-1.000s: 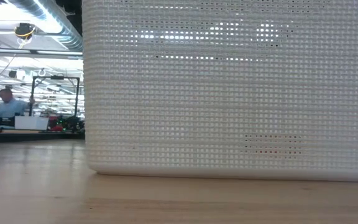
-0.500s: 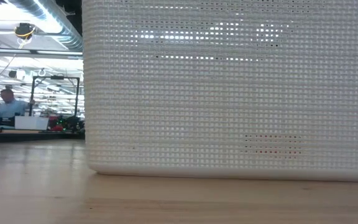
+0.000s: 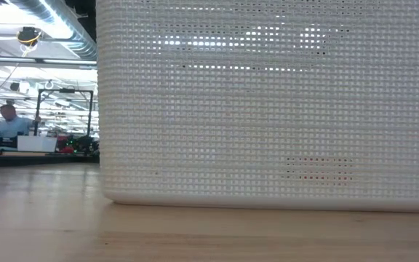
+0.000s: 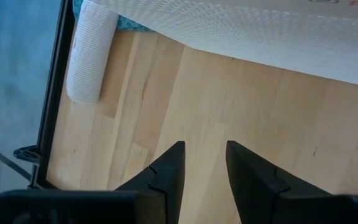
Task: Pick & place medical supplies in basket/bin
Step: Put the orange pill bottle into the white bin
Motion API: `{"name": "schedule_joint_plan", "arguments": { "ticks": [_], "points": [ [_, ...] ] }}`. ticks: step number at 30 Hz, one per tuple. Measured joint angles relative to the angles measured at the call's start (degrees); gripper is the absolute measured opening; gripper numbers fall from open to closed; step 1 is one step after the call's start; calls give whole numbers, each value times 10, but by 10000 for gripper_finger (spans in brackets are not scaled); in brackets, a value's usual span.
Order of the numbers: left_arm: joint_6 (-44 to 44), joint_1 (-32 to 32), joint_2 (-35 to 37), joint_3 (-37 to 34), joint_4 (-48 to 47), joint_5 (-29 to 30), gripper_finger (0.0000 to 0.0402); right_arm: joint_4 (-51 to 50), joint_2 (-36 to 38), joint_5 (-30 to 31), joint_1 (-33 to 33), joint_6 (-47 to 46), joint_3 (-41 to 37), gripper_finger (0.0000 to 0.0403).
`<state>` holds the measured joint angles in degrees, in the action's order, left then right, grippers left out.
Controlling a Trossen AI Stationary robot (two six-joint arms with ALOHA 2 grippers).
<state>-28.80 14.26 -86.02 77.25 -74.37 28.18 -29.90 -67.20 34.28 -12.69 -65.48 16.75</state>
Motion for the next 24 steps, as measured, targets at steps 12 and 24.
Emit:
{"name": "schedule_joint_plan", "arguments": {
  "ticks": [12, 24],
  "points": [
    [0, 0, 0, 0, 1, -9, 109, 6, -1, 4, 17, 0, -1, 230],
    [-2, 0, 0, 0, 1, -9, 103, -11, -2, -18, 36, 72, 54, 199]
  ]
}}
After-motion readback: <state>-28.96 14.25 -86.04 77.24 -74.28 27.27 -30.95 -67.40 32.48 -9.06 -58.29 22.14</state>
